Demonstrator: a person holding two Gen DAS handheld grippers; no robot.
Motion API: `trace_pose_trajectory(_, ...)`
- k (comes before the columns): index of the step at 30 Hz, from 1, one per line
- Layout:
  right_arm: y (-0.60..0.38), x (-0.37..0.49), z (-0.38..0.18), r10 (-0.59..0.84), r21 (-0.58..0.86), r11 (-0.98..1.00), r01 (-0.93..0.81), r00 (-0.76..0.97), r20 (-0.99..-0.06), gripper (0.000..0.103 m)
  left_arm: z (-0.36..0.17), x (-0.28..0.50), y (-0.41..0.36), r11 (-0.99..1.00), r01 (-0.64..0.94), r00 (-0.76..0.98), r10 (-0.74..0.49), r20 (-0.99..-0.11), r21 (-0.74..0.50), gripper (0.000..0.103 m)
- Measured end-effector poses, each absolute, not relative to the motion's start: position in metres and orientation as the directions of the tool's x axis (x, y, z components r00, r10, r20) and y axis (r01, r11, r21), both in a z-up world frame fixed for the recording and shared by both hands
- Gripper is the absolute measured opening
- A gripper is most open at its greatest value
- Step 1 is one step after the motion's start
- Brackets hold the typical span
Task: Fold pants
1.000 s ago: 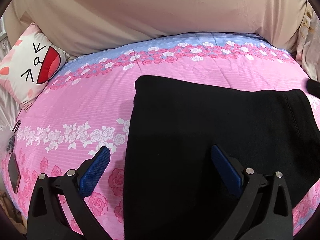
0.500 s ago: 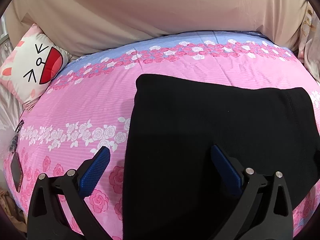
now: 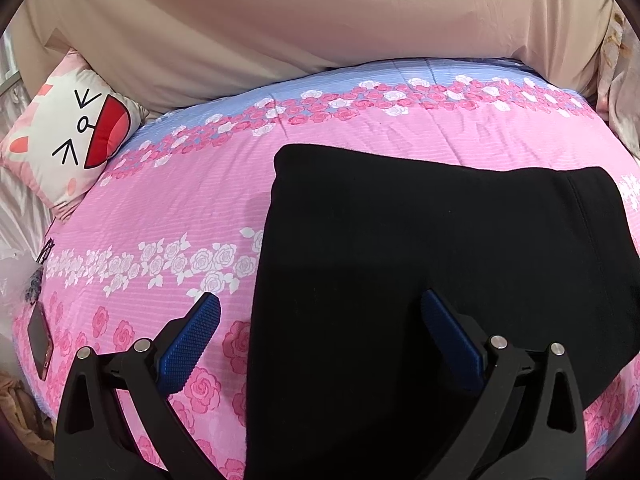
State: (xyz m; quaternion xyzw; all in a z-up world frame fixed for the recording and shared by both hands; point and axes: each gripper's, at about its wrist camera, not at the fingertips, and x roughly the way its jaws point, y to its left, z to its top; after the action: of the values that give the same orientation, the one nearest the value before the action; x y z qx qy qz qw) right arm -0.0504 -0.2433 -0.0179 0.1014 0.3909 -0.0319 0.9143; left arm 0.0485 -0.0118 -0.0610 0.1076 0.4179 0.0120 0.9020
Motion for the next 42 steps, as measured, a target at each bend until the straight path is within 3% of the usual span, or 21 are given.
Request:
trace_pose_trajectory(3,-0.249,-0.047,-0.023,0.007,0.165,0.971,0.171,0.674,-0.739,0.045,-0.060,0.045,-0.010,0.978,0.074,0.647,0.103,-0.755,0.196,0.098)
trace_pose_trajectory(10,-0.251,-0.039,-0.033,-0.026,0.135,0.969,0.207,0.627,-0.778,0.046,-0.061,0.037,-0.001,0.984,0.086,0.624,0.068,-0.779,0.155,0.098)
trace_pose_trajectory(14,-0.249,-0.037,-0.035,-0.029,0.123,0.972,0.201,0.621,-0.783,0.052,-0.062,0.033,0.003,0.988,0.091,0.606,0.045,-0.794,0.126,0.098)
trace_pose_trajectory(42,-0.250,-0.042,-0.039,-0.008,0.153,0.967,0.205,0.624,-0.782,0.057,-0.064,0.013,-0.008,0.985,0.115,0.585,0.034,-0.810,0.124,0.098)
